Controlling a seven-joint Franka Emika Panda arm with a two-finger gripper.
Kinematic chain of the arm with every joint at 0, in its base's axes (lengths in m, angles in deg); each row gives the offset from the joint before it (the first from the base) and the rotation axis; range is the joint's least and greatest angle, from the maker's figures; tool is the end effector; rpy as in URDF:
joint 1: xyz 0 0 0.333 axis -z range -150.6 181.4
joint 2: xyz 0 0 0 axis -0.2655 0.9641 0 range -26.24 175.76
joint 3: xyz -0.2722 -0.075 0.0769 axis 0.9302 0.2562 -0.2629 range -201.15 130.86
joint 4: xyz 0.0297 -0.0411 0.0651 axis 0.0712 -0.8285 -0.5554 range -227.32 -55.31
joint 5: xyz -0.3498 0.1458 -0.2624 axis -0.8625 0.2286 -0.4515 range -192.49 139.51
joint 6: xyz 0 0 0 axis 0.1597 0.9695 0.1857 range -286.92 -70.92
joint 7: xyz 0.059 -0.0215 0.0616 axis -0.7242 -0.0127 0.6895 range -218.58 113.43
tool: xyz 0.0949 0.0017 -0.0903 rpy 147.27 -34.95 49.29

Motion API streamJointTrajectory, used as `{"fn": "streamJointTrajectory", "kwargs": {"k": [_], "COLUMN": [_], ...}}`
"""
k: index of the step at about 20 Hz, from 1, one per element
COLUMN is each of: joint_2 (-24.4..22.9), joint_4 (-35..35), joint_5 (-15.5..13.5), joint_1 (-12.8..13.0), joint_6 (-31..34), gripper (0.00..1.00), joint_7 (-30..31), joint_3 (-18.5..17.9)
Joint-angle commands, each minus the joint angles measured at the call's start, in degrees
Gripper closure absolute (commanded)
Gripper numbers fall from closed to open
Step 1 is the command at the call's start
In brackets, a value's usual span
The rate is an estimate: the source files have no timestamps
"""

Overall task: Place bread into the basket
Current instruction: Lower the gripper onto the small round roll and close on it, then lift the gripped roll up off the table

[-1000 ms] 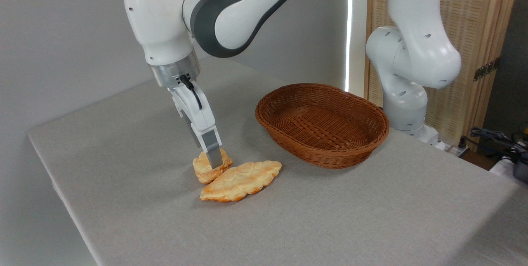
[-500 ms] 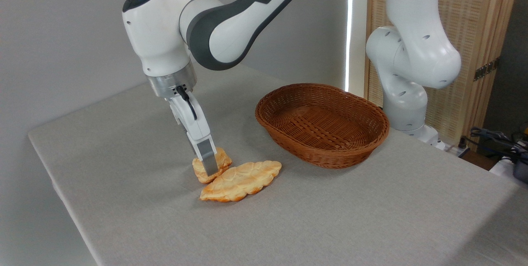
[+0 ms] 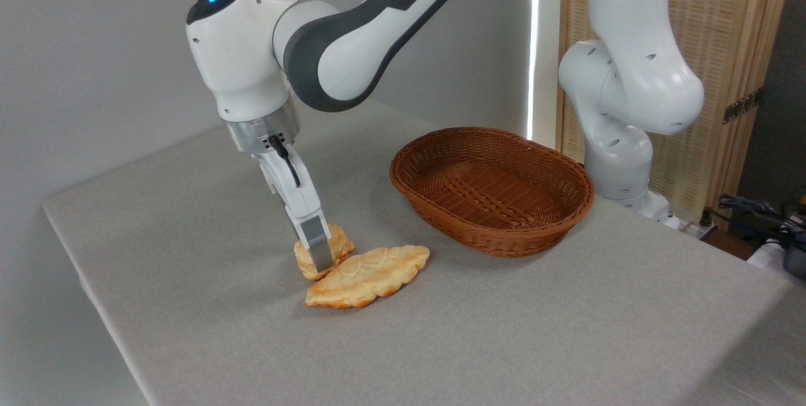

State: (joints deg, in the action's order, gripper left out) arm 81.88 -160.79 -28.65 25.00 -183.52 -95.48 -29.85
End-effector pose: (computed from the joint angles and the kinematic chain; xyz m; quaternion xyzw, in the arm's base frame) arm 0.6147 -0.1665 0.3462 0.8781 -0.4759 -0.0365 0.0328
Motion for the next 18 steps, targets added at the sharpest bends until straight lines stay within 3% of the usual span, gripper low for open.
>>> {"fn": "streamJointTrajectory", "kwargs": {"k": [1,18], "joint_2": [-0.44,-1.14], "joint_4": [-0.04,0.05], "joint_5": [0.67,0.67], "joint_1": [-0.28,-0.28], "joint_6": [-0.64,0.06], "gripper": [0.42,0.41], "joint_7": [-1.04,-0.95], "joint_3": [0.15,-0.20]}}
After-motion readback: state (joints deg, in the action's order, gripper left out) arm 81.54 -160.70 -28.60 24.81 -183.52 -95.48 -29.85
